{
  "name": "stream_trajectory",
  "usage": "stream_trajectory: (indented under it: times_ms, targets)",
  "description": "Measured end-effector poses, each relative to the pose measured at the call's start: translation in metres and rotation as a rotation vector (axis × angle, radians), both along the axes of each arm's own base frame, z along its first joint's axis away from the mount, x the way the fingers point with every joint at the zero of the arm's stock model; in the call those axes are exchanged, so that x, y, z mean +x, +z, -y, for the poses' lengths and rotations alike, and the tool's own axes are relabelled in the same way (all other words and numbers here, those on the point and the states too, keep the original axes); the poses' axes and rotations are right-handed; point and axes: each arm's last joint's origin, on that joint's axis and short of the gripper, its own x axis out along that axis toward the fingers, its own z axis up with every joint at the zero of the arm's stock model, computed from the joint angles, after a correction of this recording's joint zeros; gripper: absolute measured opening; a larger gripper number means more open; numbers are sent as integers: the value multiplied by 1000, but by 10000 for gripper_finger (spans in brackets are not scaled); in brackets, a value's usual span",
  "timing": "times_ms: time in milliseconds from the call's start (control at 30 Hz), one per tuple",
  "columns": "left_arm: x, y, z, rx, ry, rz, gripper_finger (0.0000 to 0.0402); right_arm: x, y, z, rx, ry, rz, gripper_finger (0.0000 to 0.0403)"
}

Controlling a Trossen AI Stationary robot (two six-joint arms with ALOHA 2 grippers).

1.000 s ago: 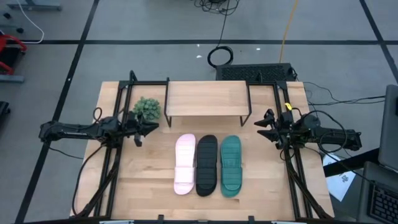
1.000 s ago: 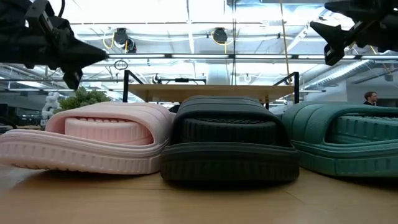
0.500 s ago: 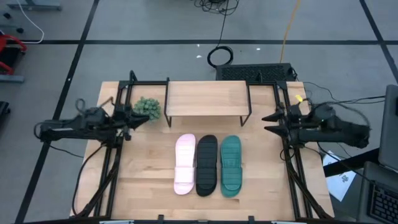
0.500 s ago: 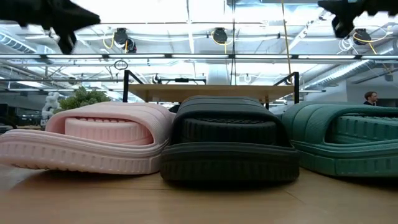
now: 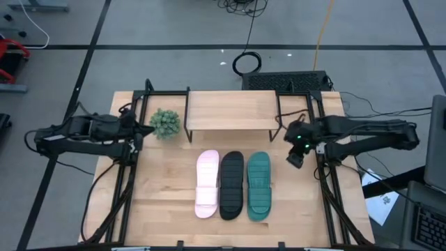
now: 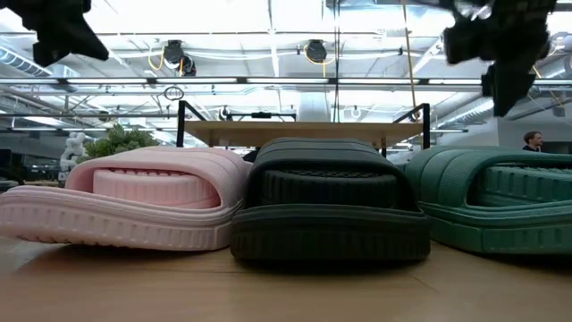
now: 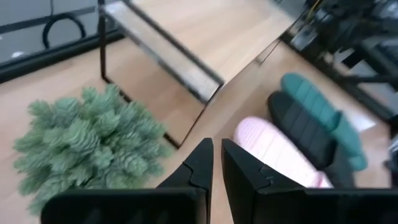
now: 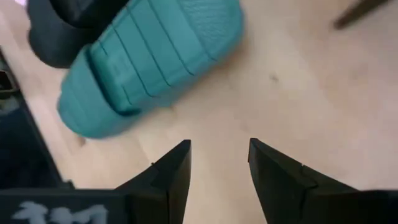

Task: Pick and place slides into the shelf
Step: Put the pair of green slides on the shelf

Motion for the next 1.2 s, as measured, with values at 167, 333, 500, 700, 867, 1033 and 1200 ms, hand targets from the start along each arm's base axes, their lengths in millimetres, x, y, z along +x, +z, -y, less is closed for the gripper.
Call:
stream_trajectory:
  times_ms: [167, 333, 500, 700, 867, 1033, 1200]
  targets:
    - [2, 0, 0, 2, -2, -12, 33, 15, -28, -3, 163, -23, 88, 160]
    - [1, 0, 0, 11, -7, -14, 33, 12, -60, -5, 273, -76, 136, 173]
    - [1, 0, 0, 12, -7, -15, 33, 6, -87, -6, 336, -115, 236, 196]
    - [1, 0, 0, 16, -10, -16, 33, -2, -105, -6, 383, -169, 381, 221]
    - [2, 0, 0, 3, -13, -12, 33, -10, -116, -4, 321, -228, 490, 231]
    - [2, 0, 1, -16, -40, -11, 33, -17, -125, -1, 237, -303, 508, 230]
    - [2, 0, 1, -8, -46, -15, 33, -18, -125, 1, 177, -349, 539, 230]
